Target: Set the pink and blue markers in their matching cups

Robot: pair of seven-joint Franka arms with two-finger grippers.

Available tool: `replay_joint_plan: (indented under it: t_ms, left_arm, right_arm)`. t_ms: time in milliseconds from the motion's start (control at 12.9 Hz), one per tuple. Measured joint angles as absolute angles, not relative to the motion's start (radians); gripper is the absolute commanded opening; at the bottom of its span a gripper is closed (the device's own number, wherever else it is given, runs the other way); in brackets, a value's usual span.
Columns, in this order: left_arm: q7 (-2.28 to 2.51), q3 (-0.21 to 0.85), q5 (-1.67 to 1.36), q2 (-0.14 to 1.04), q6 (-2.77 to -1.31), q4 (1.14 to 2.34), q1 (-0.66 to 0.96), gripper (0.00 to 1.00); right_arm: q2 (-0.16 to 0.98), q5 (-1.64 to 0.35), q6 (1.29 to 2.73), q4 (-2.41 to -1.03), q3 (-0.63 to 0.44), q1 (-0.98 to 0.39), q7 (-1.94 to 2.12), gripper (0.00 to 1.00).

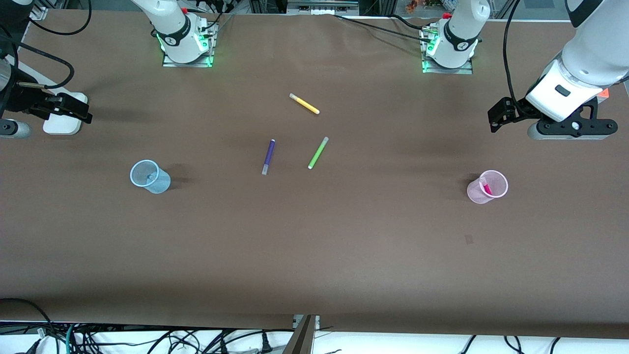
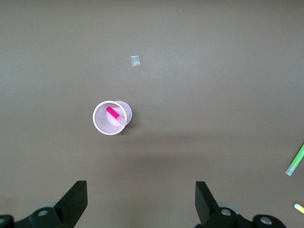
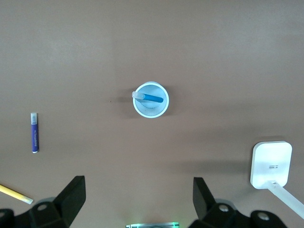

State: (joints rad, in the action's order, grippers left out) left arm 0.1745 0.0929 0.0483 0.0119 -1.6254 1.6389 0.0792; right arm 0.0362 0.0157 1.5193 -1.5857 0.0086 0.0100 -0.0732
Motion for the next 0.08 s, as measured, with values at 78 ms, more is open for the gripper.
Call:
replay_joint_plan:
  t_ms: [78]
  left_arm:
    - [0.175, 0.093, 0.048, 0.012, -1.625, 1.639, 0.079, 1.0]
  right_arm:
    - [0.036, 0.016, 1.519, -1.586, 0.009, 0.01, -0.073, 1.0]
